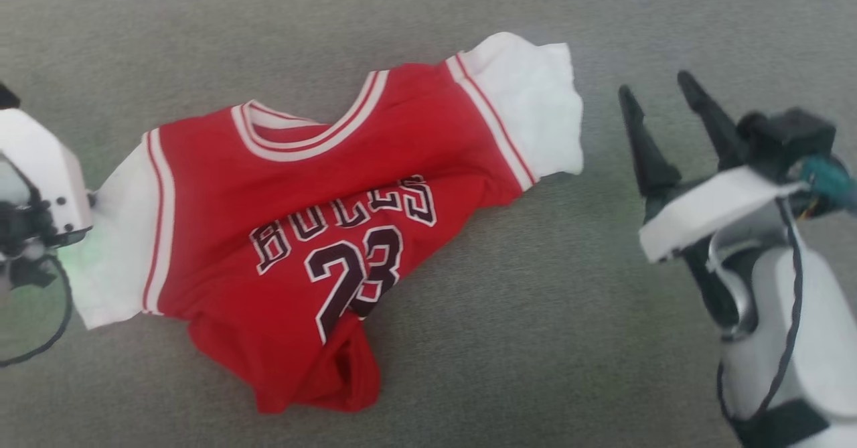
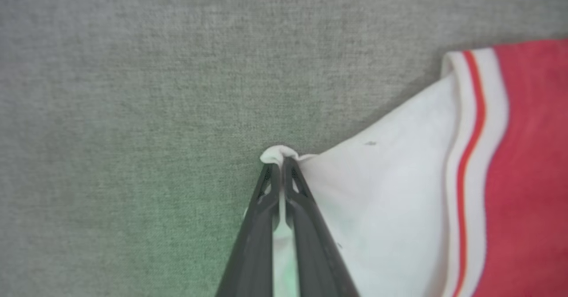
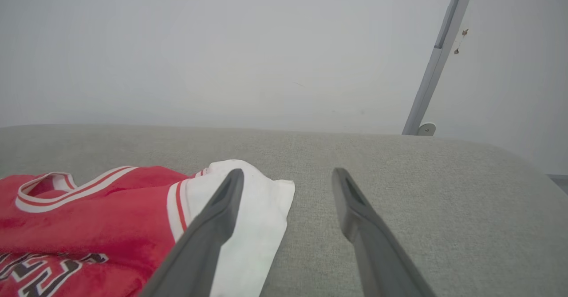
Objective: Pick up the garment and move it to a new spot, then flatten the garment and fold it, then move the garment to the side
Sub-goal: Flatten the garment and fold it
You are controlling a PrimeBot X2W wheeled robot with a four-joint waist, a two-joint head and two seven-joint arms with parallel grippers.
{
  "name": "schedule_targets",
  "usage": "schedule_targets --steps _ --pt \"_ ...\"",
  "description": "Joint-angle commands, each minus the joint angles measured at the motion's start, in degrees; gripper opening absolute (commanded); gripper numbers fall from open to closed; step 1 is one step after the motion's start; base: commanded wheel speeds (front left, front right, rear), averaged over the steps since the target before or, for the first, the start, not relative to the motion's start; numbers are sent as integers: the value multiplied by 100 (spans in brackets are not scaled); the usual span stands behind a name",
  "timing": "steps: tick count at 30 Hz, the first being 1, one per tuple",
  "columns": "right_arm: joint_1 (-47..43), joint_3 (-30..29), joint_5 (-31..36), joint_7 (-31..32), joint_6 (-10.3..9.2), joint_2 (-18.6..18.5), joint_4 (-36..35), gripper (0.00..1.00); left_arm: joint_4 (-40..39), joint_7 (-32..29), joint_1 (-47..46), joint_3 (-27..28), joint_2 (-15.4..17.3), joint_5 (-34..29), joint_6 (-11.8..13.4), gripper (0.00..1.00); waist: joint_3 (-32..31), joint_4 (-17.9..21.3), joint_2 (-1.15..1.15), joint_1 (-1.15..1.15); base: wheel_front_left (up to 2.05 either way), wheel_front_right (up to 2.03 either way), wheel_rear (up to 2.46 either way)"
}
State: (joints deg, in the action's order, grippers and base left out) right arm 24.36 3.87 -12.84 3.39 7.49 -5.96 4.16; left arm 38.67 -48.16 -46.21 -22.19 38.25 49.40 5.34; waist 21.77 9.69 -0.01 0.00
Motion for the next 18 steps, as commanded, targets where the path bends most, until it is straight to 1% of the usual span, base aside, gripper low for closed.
schedule_targets --steps 1,5,11,14,15,18 --pt "273 26 -98 131 0 -77 128 100 148 -29 123 -192 -267 -44 -40 0 60 -155 1 0 0 0 0" --pt "890 106 -166 562 0 -395 573 100 158 44 -118 -298 -495 -114 -119 0 145 -432 1 0 0 0 0" --pt "1774 291 -553 1400 -1 -862 1480 100 228 215 -446 -440 -835 -201 -224 0 314 -839 1 0 0 0 0" --pt "2104 451 -856 1933 0 -1049 1946 100 315 303 -568 -491 -982 -204 -286 0 407 -1015 1 0 0 0 0" --pt "2104 451 -856 1933 0 -1049 1946 100 315 303 -568 -491 -982 -204 -286 0 407 -1015 1 0 0 0 0" --pt "2341 618 -1134 2499 -1 -1206 2389 100 404 405 -677 -537 -1120 -228 -366 0 504 -1164 1 0 0 0 0"
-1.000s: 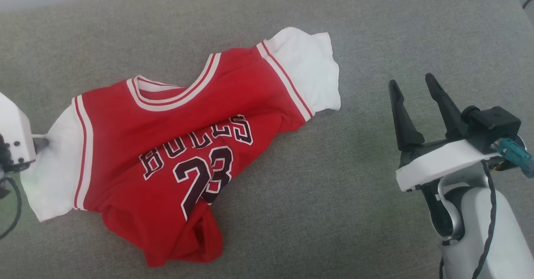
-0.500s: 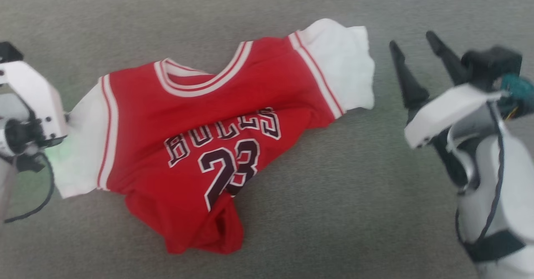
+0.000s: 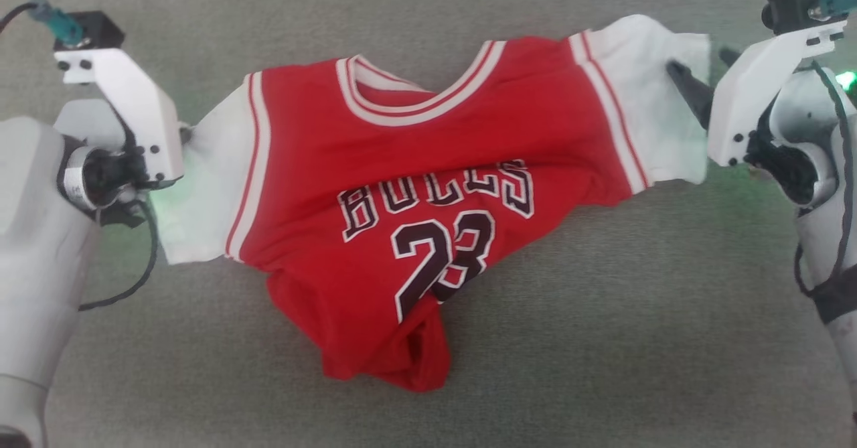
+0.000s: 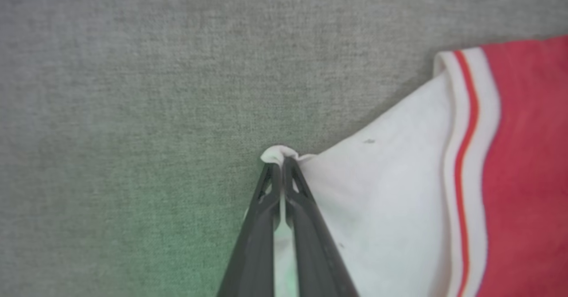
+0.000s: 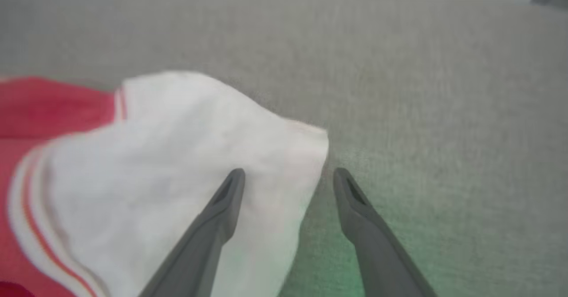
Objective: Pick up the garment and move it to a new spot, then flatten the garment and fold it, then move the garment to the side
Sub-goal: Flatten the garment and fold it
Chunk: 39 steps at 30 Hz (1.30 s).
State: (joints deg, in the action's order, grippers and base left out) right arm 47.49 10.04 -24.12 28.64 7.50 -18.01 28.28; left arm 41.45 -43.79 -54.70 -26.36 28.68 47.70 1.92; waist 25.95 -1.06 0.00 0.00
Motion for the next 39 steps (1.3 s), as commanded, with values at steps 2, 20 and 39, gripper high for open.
schedule_targets --steps 2,20,39 --pt "140 74 -85 355 -2 -89 281 100 198 28 128 -149 -243 -46 -71 0 138 -168 0 0 0 0 0" --pt "755 815 -1014 1777 1 -197 1037 0 906 468 -357 -139 -420 3 -388 0 -164 -279 0 0 0 0 0" --pt "1468 1508 -1816 567 -1 -737 -29 0 -94 727 -1285 -97 129 -334 -230 0 -2104 85 0 0 0 0 0"
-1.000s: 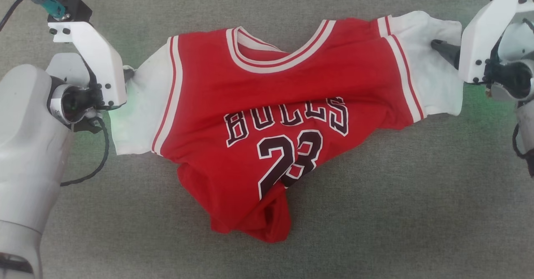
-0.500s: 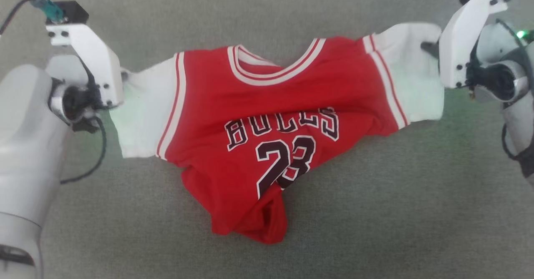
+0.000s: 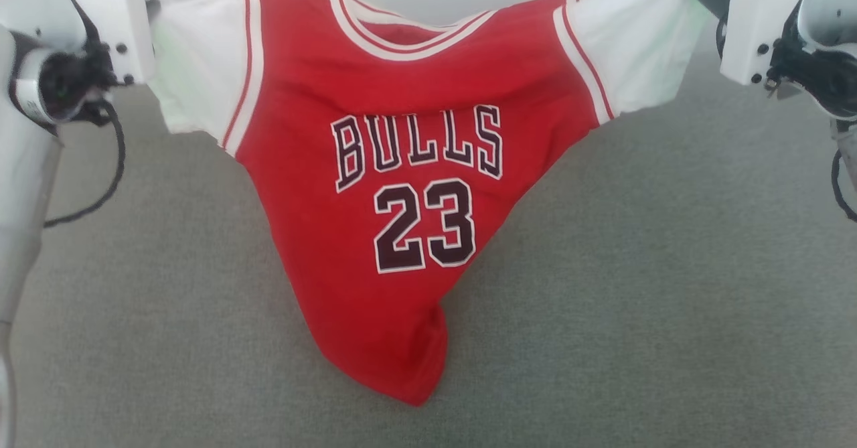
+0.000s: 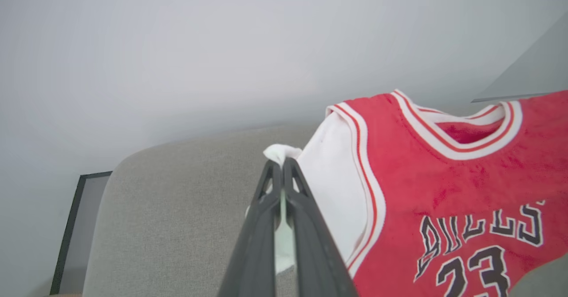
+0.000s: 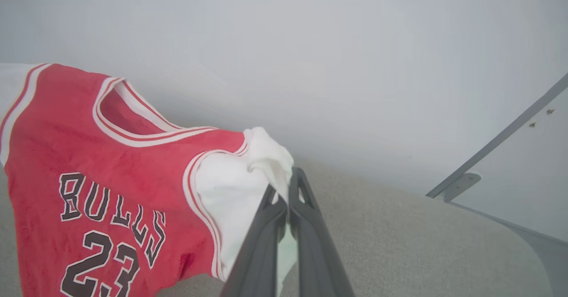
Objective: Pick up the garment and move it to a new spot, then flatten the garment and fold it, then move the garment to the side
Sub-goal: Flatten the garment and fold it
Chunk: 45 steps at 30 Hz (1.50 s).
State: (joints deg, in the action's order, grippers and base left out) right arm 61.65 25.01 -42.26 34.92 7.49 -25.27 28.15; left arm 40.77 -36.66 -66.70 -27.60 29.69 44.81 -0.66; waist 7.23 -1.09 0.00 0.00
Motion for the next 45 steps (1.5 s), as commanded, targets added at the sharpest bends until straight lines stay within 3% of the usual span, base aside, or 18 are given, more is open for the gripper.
schedule_targets --steps 1,14,24,32,40,44,45 --pt "97 18 -35 -123 0 -24 -38 0 -102 6 -117 30 56 -52 27 0 -304 103 0 0 0 0 0" --pt "431 392 -219 -527 0 -338 -241 0 -879 -132 -373 128 327 -59 202 0 -800 178 0 0 0 0 0" --pt "851 556 74 -1131 0 -371 40 0 -1155 252 -421 214 332 -67 154 0 -406 315 0 0 0 0 0" --pt "1722 436 1041 -2742 0 -49 1026 0 -669 1536 -1240 239 71 -456 -121 0 544 340 0 0 0 0 0" --pt "2914 -103 2657 -4653 -1 338 2317 0 238 3691 -2518 97 -224 -1221 -387 0 1300 283 0 0 0 0 0" --pt "3112 -466 3463 -4958 -1 487 2553 0 571 4788 -2836 37 -326 -1527 -379 0 1465 215 0 0 0 0 0" --pt "3112 -466 3463 -4958 -1 487 2553 0 571 4788 -2836 37 -326 -1527 -379 0 1465 215 0 0 0 0 0"
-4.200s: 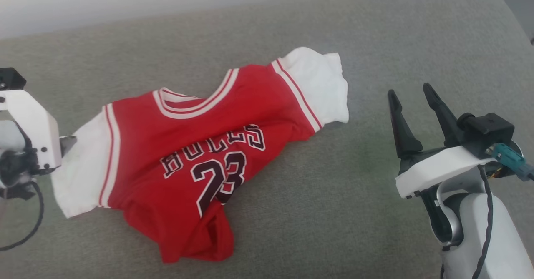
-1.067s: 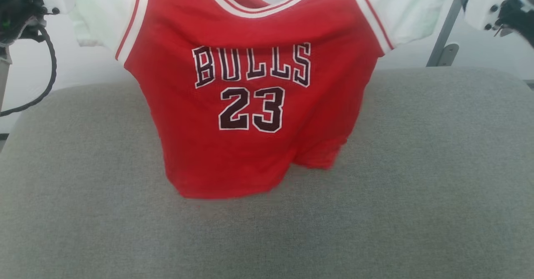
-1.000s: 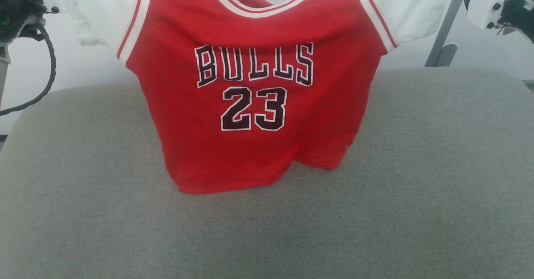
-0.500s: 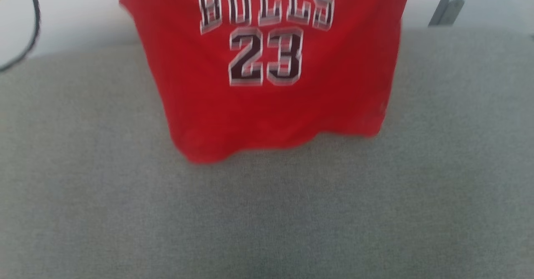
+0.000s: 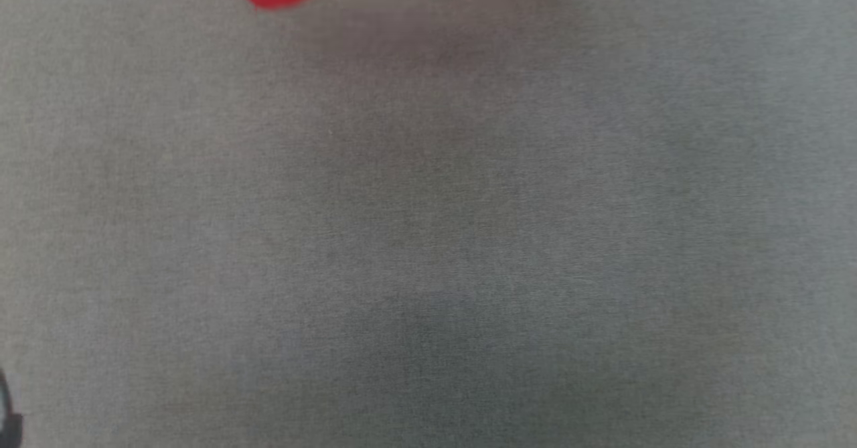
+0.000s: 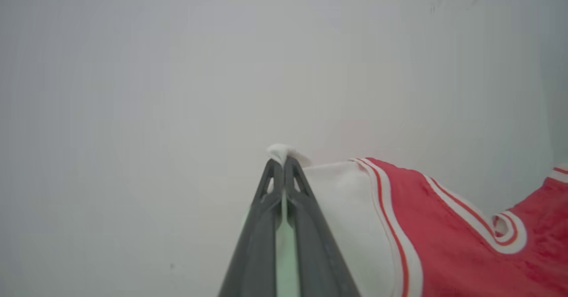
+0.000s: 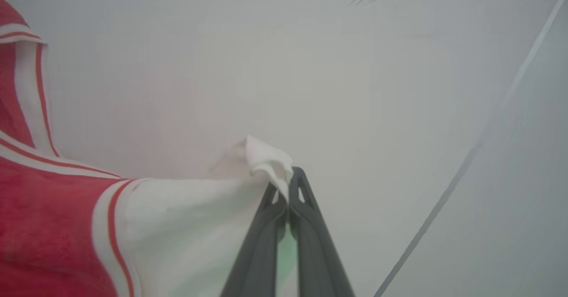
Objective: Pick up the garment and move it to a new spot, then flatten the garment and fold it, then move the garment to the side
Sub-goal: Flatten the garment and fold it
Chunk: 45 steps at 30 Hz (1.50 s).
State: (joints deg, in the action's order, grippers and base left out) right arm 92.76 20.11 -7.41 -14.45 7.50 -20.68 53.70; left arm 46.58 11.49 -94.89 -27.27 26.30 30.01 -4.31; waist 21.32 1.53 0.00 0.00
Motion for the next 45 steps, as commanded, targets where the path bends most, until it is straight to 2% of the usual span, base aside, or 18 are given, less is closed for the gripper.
schedule_targets --steps 1,7,10,12,15,17,21,24,28,32,33,37,43,45 --pt "-59 -26 123 -30 -2 76 95 0 95 109 -18 12 -45 -43 -36 0 71 -68 0 0 0 0 0" --pt "-576 107 275 -39 -3 381 509 0 824 243 469 -182 -250 58 -201 0 3 -188 0 0 0 0 0" --pt "-986 392 -75 145 -2 550 732 0 1166 -1 879 -296 -303 215 -262 0 -120 -245 0 0 0 0 0" --pt "-1308 574 -614 320 -2 717 719 0 1330 -290 1173 -338 -345 402 -301 0 -217 -267 0 0 0 0 0" --pt "-1859 1086 -1249 686 -3 679 479 0 1399 -747 1618 -483 -358 603 -312 0 -372 -295 0 0 0 0 0" --pt "-2183 1451 -1547 922 -3 469 173 0 1315 -1124 1995 -573 -369 865 -316 0 -469 -303 0 0 0 0 0" --pt "-2948 2001 -2454 1505 -3 99 -624 0 1034 -1911 2694 -738 -147 1275 -316 0 -670 -311 0 0 0 0 0" --pt "-3473 2236 -3017 1944 -3 -343 -1281 0 684 -2411 3292 -847 1 1570 -317 0 -793 -320 0 0 0 0 0" --pt "-4195 2327 -3584 2468 -3 -810 -2116 0 -16 -2905 4068 -913 353 1874 -318 0 -918 -301 0 0 0 0 0" --pt "-4876 2215 -3917 2909 -3 -1249 -2861 0 -909 -3285 4941 -857 742 2141 -87 0 -995 -287 0 0 0 0 0" --pt "-5244 2115 -4015 3090 -3 -1413 -3198 0 -1482 -3452 5402 -869 981 2202 61 0 -1017 -281 0 0 0 0 0" --pt "-5883 1903 -4119 3433 -3 -1765 -3848 0 -2598 -3712 6311 -797 1482 2406 547 0 -1018 -275 0 0 0 0 0" --pt "-6823 1591 -4407 4119 -2 -2117 -4618 0 -3880 -3982 7452 -617 1987 2789 1317 0 -964 -273 0 0 0 0 0" --pt "-6961 1537 -4449 4249 -3 -2178 -4718 0 -4061 -4016 7599 -608 2040 2848 1409 0 -955 -271 0 0 0 0 0"
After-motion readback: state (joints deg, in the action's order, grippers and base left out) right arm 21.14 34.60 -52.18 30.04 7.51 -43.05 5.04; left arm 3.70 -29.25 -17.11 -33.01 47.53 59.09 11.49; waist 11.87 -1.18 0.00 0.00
